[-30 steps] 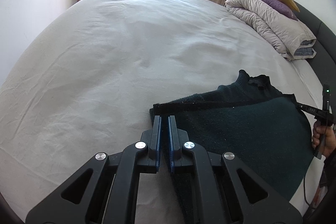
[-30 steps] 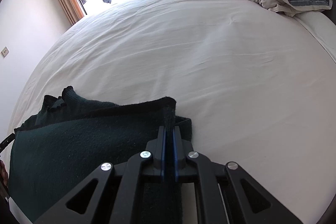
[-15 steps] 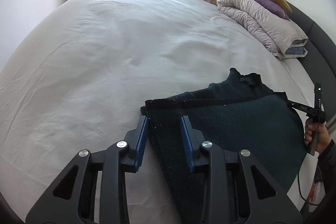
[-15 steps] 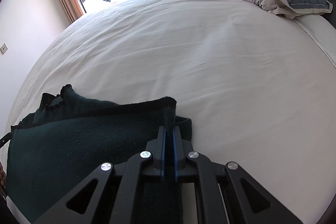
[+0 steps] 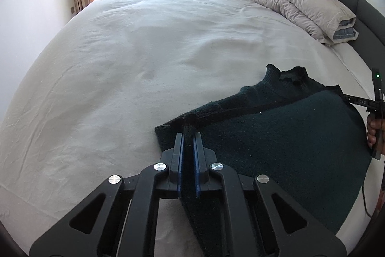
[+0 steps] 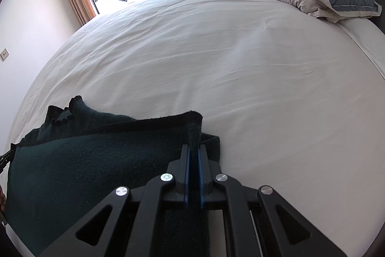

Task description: Fold small clothes

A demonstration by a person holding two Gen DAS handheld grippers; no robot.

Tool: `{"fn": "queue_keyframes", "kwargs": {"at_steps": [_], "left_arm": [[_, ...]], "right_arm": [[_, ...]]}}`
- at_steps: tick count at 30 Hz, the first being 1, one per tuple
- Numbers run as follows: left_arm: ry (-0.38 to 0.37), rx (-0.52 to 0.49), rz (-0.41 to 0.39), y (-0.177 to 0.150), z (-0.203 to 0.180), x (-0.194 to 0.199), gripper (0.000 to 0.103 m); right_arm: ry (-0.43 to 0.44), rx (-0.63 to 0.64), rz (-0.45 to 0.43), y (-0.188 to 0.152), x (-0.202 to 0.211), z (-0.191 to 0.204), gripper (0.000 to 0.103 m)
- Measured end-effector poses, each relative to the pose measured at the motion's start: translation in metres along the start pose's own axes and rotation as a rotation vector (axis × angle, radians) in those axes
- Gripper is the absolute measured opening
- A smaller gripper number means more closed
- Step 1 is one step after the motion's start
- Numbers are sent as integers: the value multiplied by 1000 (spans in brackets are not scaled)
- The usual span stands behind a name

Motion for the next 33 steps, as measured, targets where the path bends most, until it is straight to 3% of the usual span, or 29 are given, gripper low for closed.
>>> {"fn": "queue_keyframes", "kwargs": {"at_steps": [8, 12, 18, 22, 31, 33], "left_arm": [[14, 59, -103, 15, 12, 17, 4], [21, 68, -101, 22, 15, 14, 4], [2, 165, -85, 17, 36, -2, 4], [26, 158, -63, 13, 38, -13, 4], [-3, 170, -64, 4, 44, -9, 9], [59, 135, -74, 5, 38, 6, 9]], "right_arm": [[-36, -3, -45, 2, 10, 1, 6], [-50, -13, -39, 6, 9, 0, 6], [-59, -27, -28, 11, 0, 2, 6], [-59, -46, -14, 9, -8, -4, 6], [25, -142, -18, 7, -12, -21, 6], [4, -161, -48, 6, 0, -24, 23]]}}
Point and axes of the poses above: each gripper's, at about its wrist camera, not at the fingertips, and x roughly against the way its jaws point, z to its left, y to its top, the point moved 1 cm from there along -x, roughly the way its jaws point, and after that the axes turned 10 degrees about -y, right-handed, at the moved point
